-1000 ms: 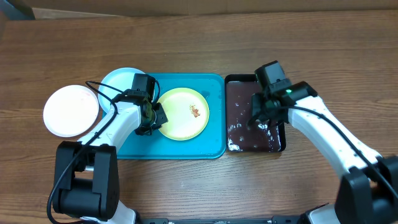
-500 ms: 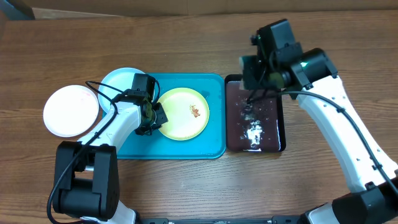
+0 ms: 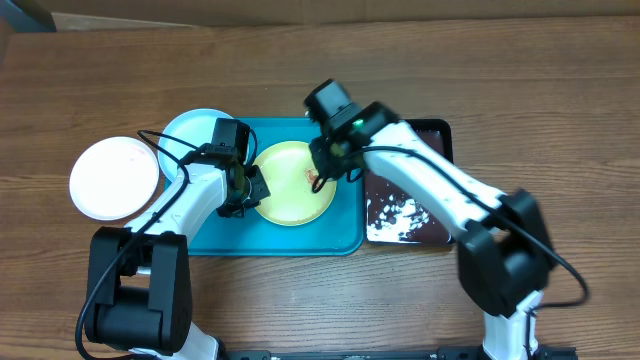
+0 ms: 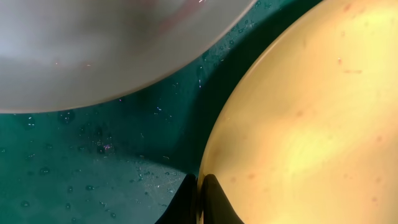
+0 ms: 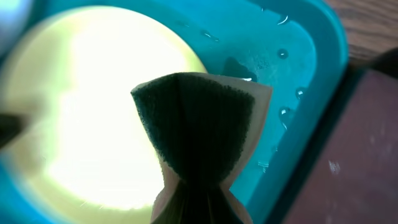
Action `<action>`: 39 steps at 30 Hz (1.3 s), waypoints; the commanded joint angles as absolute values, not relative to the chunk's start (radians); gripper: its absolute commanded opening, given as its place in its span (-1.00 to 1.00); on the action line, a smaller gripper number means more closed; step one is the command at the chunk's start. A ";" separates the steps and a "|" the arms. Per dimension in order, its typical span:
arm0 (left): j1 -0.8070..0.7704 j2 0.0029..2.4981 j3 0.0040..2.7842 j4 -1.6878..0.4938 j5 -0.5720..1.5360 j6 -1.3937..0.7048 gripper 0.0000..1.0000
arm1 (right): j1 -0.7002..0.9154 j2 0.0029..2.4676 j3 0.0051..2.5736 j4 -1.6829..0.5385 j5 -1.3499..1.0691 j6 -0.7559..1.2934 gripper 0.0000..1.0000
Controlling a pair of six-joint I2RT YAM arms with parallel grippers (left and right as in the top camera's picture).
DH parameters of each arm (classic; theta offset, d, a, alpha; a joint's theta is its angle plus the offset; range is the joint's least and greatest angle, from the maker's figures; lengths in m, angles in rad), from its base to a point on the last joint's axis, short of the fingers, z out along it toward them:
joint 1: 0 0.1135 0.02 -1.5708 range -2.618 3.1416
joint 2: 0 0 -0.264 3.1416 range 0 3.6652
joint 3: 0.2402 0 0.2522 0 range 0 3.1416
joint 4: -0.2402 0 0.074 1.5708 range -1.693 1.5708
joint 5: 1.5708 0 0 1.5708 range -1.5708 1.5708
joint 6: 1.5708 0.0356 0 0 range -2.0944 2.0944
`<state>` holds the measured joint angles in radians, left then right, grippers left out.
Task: Clean dirty plates on tray and stack at the side
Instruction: 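Scrub the yellow plate with the sponge in the right gripper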
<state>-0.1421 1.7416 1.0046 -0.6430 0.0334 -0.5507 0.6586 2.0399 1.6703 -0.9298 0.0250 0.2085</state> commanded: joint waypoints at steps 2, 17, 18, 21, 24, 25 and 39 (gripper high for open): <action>-0.139 1.753 0.995 -0.651 0.033 -0.553 -0.91 | 0.685 2.090 1.684 -0.888 0.183 0.200 -0.93; -0.139 1.753 0.995 -0.650 0.027 -0.553 -0.92 | 0.720 2.112 1.683 -0.841 0.127 0.216 -0.92; -0.139 1.753 0.995 -0.650 0.027 -0.553 -0.92 | 0.726 2.112 1.683 -0.841 0.131 0.216 -0.93; -0.139 1.753 0.995 -0.650 0.026 -0.553 -0.92 | 0.738 2.112 1.683 -0.839 0.131 0.216 -0.93; -0.139 1.753 0.995 -0.650 0.026 -0.553 -0.92 | 0.743 2.114 1.682 -0.839 0.146 0.234 -0.93; -0.139 1.753 0.995 -0.651 0.026 -0.553 -0.92 | 0.743 2.118 1.682 -0.839 0.150 0.236 -0.93; -0.139 1.753 0.995 -0.654 0.022 -0.551 -0.92 | 0.745 2.203 1.662 -0.842 0.172 0.244 -0.93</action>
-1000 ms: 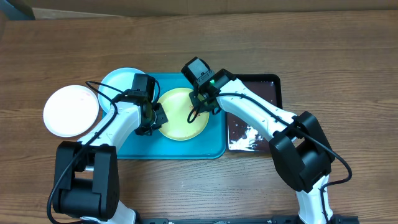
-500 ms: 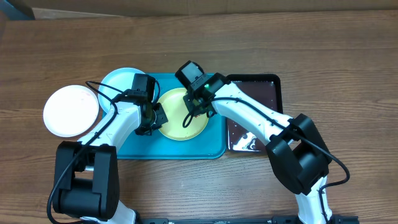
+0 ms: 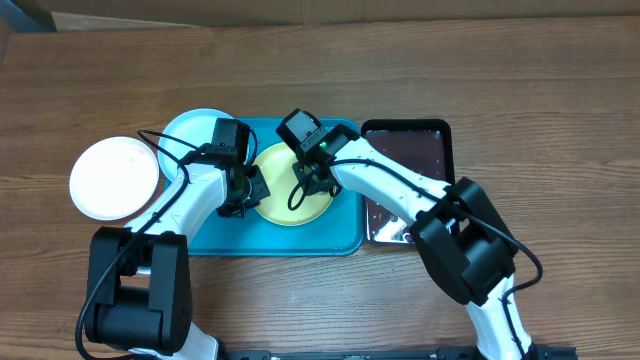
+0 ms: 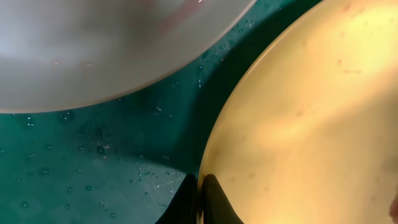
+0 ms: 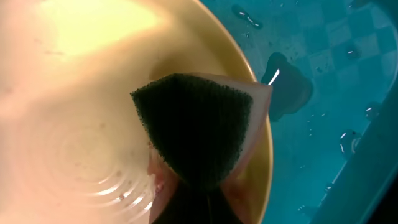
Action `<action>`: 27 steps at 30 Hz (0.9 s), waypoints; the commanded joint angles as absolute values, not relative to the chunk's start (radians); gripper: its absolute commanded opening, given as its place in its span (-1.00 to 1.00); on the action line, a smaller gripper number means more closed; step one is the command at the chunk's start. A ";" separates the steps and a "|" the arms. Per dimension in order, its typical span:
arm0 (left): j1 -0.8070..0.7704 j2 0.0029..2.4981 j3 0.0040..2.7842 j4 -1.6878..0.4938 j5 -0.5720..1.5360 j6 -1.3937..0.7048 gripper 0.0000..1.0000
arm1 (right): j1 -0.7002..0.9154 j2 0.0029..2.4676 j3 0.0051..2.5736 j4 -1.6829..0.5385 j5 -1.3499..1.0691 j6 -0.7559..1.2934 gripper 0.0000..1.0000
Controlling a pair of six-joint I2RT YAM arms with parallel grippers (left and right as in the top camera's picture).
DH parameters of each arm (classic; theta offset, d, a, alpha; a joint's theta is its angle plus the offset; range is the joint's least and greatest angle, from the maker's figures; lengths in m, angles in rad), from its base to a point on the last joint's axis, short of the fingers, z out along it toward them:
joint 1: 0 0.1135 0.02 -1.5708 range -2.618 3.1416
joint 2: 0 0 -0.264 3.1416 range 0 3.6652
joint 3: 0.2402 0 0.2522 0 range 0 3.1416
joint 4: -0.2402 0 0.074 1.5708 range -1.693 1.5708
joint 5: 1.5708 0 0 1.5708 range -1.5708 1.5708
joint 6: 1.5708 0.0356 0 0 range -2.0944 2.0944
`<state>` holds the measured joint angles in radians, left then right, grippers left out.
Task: Clean dirty plates on tray and stack at the side
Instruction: 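Scrub the yellow plate with the sponge in the right gripper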
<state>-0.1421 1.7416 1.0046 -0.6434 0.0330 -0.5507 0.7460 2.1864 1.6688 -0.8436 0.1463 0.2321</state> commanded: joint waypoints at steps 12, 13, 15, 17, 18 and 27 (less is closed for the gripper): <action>-0.139 1.753 0.995 -0.654 0.019 -0.538 -0.91 | 0.745 2.306 1.661 -0.854 0.039 0.289 -0.93; -0.139 1.753 0.995 -0.654 0.019 -0.538 -0.92 | 0.745 2.306 1.661 -0.858 -0.005 0.289 -0.93; -0.139 1.753 0.995 -0.654 0.019 -0.538 -0.91 | 0.745 2.306 1.661 -0.859 -0.115 0.288 -0.92; -0.139 1.753 0.995 -0.654 0.019 -0.538 -0.91 | 0.745 2.306 1.661 -0.858 -0.216 0.287 -0.93; -0.139 1.753 0.995 -0.654 0.019 -0.538 -0.91 | 0.745 2.306 1.661 -0.857 -0.265 0.284 -0.93; -0.139 1.753 0.995 -0.654 0.019 -0.538 -0.91 | 0.719 2.297 1.713 -0.851 -0.564 0.211 -0.93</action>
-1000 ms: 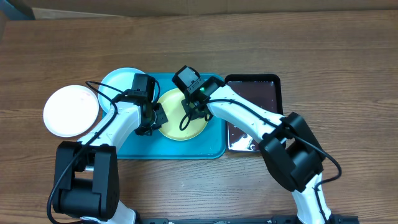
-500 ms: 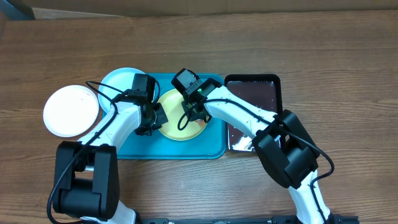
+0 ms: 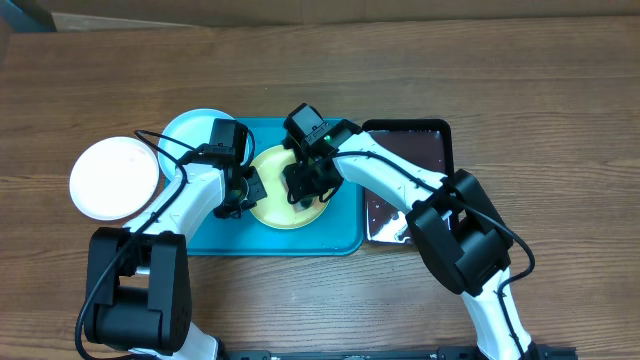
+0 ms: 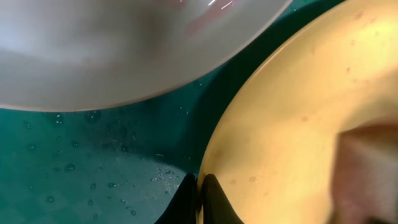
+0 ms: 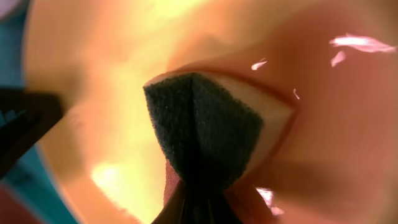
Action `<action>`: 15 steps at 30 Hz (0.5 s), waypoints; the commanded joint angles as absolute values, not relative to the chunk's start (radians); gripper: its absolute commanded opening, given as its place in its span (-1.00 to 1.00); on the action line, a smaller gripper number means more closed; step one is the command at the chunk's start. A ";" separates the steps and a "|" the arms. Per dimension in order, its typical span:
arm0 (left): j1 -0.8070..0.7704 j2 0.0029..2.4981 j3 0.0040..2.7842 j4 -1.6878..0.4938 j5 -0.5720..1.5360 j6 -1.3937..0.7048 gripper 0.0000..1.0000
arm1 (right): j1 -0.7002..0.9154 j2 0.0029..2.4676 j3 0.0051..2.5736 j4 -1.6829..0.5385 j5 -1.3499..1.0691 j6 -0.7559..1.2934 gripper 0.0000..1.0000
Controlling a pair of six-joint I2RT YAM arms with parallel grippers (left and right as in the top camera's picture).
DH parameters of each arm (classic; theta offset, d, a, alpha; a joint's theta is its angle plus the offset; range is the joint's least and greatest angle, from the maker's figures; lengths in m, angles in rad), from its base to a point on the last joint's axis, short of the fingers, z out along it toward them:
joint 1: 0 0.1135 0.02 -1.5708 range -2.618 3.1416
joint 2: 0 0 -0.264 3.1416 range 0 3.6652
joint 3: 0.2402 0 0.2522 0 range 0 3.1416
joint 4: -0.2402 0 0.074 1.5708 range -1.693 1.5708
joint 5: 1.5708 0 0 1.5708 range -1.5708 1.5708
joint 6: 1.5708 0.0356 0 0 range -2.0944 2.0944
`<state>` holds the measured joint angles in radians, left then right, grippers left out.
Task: Clean dirty plates on tray and stack at the side
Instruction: 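Scrub the yellow plate with the sponge in the right gripper, then drop the sponge in the water tray and raise the right gripper away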
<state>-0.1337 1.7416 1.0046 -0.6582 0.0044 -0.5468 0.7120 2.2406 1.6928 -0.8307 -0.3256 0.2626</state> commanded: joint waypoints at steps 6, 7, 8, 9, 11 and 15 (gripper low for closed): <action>-0.139 1.753 0.995 -0.654 0.019 -0.538 -0.94 | 0.641 2.204 1.868 -0.949 -0.577 0.171 -0.93; -0.139 1.753 0.995 -0.654 0.019 -0.538 -0.91 | 0.620 2.181 1.892 -0.973 -0.562 0.169 -0.93; -0.139 1.753 0.995 -0.654 0.019 -0.538 -0.92 | 0.605 2.165 1.909 -0.994 -0.553 0.166 -0.93; -0.139 1.753 0.995 -0.654 0.019 -0.538 -0.92 | 0.585 2.144 1.925 -1.021 -0.548 0.154 -0.93; -0.139 1.753 0.995 -0.653 0.019 -0.538 -0.92 | 0.549 2.109 1.936 -1.067 -0.520 0.150 -0.93; -0.139 1.753 0.995 -0.653 0.018 -0.538 -0.92 | 0.463 2.048 1.937 -1.197 -0.378 0.148 -0.93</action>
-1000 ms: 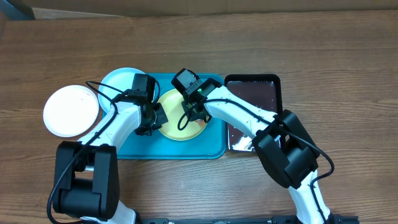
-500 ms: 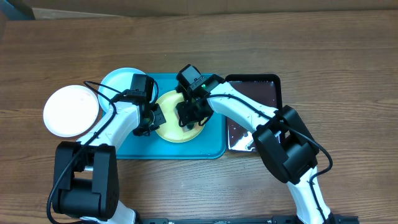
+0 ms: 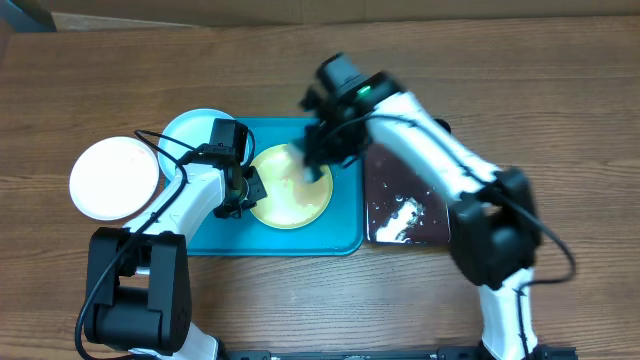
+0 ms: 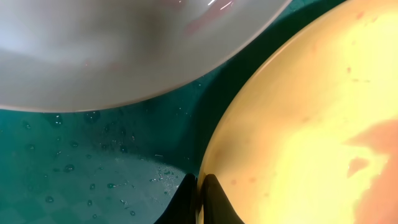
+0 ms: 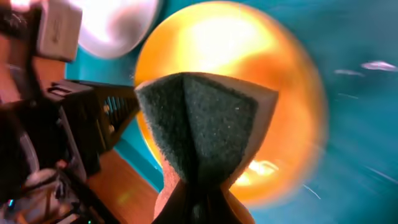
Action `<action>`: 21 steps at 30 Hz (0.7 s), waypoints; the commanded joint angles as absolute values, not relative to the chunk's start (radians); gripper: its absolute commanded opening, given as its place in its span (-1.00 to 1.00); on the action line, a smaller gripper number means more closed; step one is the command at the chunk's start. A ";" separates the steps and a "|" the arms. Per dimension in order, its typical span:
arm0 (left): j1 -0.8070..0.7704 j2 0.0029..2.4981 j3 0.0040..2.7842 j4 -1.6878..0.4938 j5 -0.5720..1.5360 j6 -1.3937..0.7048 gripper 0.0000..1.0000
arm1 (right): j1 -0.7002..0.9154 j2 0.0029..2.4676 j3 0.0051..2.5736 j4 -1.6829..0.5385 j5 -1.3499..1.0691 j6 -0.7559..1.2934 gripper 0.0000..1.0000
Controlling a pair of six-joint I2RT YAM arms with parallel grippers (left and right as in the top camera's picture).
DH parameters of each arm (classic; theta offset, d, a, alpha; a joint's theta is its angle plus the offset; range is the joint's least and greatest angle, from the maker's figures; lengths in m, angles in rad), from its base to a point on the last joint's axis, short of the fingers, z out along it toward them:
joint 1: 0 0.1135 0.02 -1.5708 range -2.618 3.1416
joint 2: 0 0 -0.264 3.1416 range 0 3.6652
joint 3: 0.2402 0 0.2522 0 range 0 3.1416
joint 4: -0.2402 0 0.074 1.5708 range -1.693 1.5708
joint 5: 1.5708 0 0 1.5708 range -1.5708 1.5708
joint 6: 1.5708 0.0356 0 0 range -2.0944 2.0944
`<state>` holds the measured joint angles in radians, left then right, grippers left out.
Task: Clean dirty plates on tray and stack at the side
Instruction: 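Drop the sponge in the water tray and raise the right gripper away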
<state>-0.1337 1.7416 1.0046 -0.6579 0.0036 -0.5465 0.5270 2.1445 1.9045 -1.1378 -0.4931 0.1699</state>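
Observation:
On the teal tray (image 3: 300,240) lies a yellow plate (image 3: 285,197). My left gripper (image 3: 245,188) is shut on its left rim; in the left wrist view the black fingertips (image 4: 200,198) pinch the plate's edge (image 4: 298,124). A reddish smear (image 4: 379,143) shows on the plate. My right gripper (image 3: 318,166) hangs above the plate's right side, shut on a folded dark green sponge (image 5: 199,118), with the yellow plate (image 5: 273,74) below it. A pale blue plate (image 3: 188,128) lies at the tray's far left corner, partly under my left arm.
A white plate (image 3: 113,178) sits on the wooden table left of the tray. A dark tray (image 3: 405,185) with white foam stands right of the teal tray. Water drops cover the teal tray's floor (image 4: 93,162).
My right gripper with the sponge was pressed on the middle of the yellow plate; it is now raised over the plate's right side. My left gripper still pinches the rim.
My right gripper held the sponge over the plate's right edge near the dark tray. Then the sponge was on the plate's far part, then pressed on its middle. Now it is off the plate. My left gripper held the rim at every moment.

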 commanded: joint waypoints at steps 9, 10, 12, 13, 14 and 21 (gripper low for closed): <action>-0.139 1.753 0.995 -0.646 0.020 -0.538 -0.91 | 0.350 2.041 1.824 -1.362 -0.017 0.163 -0.92; -0.139 1.753 0.995 -0.646 0.022 -0.538 -0.92 | 0.344 2.041 1.793 -1.347 0.006 0.181 -0.93; -0.139 1.753 0.995 -0.646 0.023 -0.538 -0.91 | 0.337 2.041 1.737 -1.313 0.055 0.216 -0.92; -0.139 1.753 0.995 -0.646 0.023 -0.538 -0.92 | 0.333 2.041 1.703 -1.286 0.073 0.224 -0.92; -0.139 1.753 0.995 -0.646 0.023 -0.538 -0.92 | 0.331 2.041 1.677 -1.261 0.088 0.234 -0.93; -0.139 1.753 0.995 -0.645 0.026 -0.538 -0.92 | 0.331 2.041 1.521 -1.057 0.093 0.235 -0.89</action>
<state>-0.1337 1.7416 1.0046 -0.6491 0.0147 -0.5468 0.3351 2.0487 1.5520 -1.0889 0.0593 0.2180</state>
